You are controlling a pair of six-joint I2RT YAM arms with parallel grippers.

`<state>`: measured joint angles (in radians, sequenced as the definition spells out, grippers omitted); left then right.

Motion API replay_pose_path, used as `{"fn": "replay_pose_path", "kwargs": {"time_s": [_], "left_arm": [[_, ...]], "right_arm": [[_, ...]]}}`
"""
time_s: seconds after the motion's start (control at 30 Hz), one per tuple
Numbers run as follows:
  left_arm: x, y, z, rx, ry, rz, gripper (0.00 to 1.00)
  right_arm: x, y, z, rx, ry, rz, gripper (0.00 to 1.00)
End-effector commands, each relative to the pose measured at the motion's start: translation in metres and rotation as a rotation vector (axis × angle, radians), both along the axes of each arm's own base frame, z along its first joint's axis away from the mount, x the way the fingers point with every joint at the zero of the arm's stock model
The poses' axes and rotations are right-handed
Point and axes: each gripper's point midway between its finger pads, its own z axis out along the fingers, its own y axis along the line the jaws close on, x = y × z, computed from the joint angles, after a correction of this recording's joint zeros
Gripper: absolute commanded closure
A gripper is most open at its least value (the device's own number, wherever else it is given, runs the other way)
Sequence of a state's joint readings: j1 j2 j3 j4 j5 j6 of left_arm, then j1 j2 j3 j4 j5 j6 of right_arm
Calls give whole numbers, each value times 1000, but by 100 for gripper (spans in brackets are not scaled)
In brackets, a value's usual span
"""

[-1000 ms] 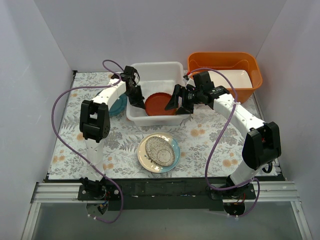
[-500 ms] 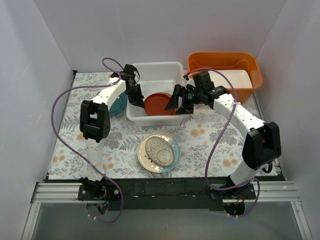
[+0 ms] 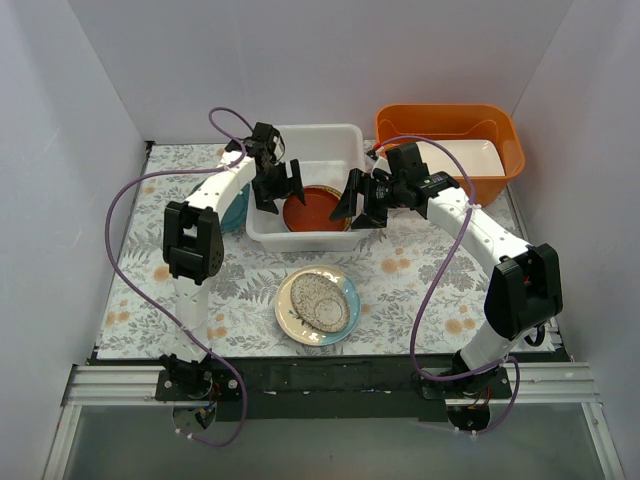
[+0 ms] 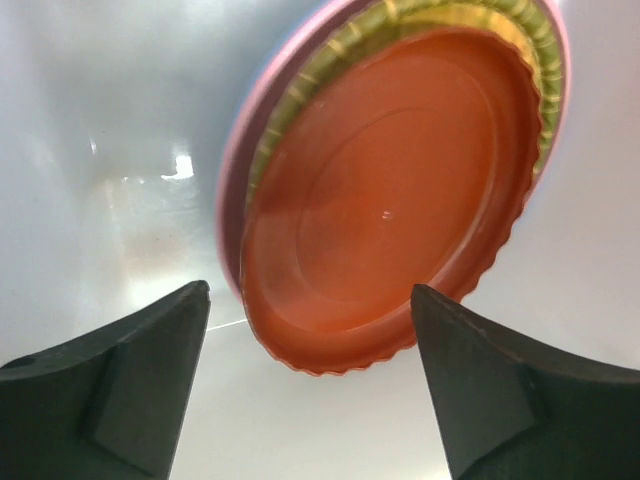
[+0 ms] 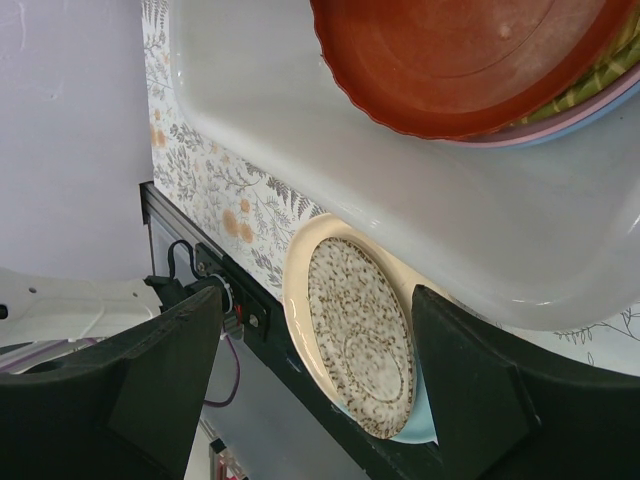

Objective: Place the plates into the plastic bin on the countertop
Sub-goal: Place the plate in the plastic bin, then pick up the plate at the center of the board.

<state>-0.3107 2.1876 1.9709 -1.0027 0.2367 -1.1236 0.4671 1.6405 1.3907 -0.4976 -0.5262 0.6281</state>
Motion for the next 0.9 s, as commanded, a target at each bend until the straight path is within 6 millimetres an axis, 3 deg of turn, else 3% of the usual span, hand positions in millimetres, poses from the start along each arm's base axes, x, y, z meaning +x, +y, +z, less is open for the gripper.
{"fn": "replay_pose_path", "kwargs": {"time_s": [0.0, 0.03, 0.17, 0.4, 0.67, 0.87], "left_arm": [[5, -4, 24, -11, -47, -16, 14], [6, -5, 27, -16, -57, -17, 8], [9, -12, 44, -66, -96, -20, 3], [12, -31, 74, -185, -150, -37, 2], [19, -36, 118, -248, -249, -35, 2], [21, -36, 130, -255, -274, -31, 2]], "right_arm": [[-3, 1, 17, 28, -61, 15, 16], [-3, 1, 17, 27, -59, 15, 17], [-3, 0, 17, 27, -62, 16, 17], [-4, 0, 17, 27, -66, 17, 16], [-5, -1, 18, 27, -65, 13, 16], [-5, -1, 18, 26, -67, 14, 16]]}}
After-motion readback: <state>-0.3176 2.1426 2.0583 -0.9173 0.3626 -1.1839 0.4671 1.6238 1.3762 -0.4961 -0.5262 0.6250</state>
